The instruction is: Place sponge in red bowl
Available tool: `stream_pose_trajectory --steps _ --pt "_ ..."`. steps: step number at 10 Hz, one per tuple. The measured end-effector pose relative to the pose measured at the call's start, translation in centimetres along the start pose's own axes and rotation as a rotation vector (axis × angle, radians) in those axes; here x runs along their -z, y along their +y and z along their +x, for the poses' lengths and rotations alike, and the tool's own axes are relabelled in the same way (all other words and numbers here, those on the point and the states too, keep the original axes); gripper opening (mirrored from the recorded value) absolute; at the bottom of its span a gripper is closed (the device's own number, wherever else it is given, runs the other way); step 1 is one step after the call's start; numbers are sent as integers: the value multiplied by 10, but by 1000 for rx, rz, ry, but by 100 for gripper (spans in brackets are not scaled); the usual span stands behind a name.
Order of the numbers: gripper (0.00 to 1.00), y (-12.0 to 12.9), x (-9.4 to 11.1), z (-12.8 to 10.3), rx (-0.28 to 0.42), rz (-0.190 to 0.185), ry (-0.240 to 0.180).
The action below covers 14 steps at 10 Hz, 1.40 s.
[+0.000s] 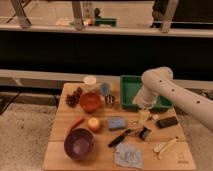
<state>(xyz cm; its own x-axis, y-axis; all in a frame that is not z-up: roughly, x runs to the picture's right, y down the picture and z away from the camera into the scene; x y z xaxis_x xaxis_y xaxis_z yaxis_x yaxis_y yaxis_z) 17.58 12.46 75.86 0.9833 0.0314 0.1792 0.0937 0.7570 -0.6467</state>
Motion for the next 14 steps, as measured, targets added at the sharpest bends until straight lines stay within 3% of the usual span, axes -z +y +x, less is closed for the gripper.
stream_pose_trajectory --steps 14 --pt "80 -8 -39 -40 51 -43 -73"
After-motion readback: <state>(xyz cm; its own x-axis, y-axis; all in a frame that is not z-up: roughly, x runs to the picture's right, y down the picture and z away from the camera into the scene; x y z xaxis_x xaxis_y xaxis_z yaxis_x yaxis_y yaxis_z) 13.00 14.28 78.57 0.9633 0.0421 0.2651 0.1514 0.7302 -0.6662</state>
